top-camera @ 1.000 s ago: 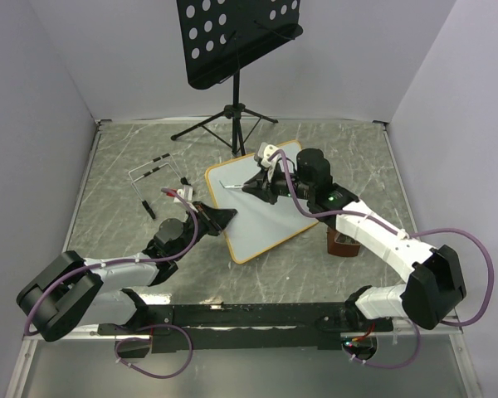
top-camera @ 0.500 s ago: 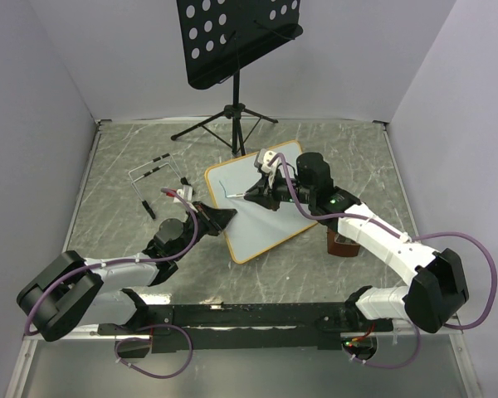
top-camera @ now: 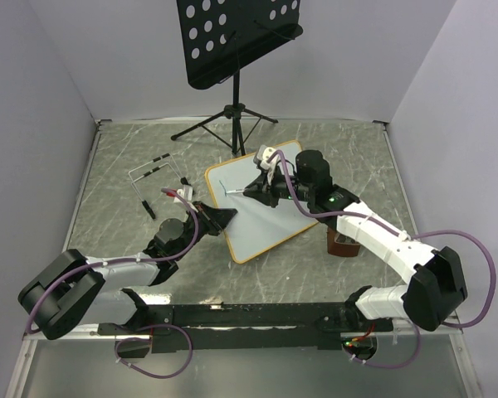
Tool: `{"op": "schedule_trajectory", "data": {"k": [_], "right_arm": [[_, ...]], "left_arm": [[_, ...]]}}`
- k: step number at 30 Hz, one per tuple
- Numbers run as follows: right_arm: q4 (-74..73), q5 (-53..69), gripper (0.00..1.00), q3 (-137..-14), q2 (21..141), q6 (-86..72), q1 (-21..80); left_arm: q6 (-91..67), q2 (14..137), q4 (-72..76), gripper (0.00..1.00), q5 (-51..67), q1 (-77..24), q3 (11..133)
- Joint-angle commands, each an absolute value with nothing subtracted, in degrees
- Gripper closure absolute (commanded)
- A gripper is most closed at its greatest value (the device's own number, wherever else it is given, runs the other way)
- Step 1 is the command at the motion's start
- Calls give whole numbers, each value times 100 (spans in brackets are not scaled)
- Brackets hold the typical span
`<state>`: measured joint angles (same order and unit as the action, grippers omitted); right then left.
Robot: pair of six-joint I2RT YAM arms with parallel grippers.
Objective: Write a sentence on the whiteboard
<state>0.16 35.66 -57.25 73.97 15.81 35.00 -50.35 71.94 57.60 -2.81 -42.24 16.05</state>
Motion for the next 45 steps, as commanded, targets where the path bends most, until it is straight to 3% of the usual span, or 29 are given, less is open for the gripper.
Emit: {"op": "schedule_trajectory", "data": {"k": [1,17,28,45], "right_arm": [[308,3384,100,-6012,7497,1512,3507],[413,2795,100,-6153,7691,1275,3358],[212,4227,100,-5959,7260,1582,3331],[26,3753,100,-6258,7743,1494,3322]], "left_arm": [[-4649,7216,6187,99,-70,-4280,1582],[-4702,7225,6310,99,-62,-4271,1503],[-4650,7163,6205,99,-105,-4280,1529],[-4693,7286,6319,99,-44,-4271,1538]]}}
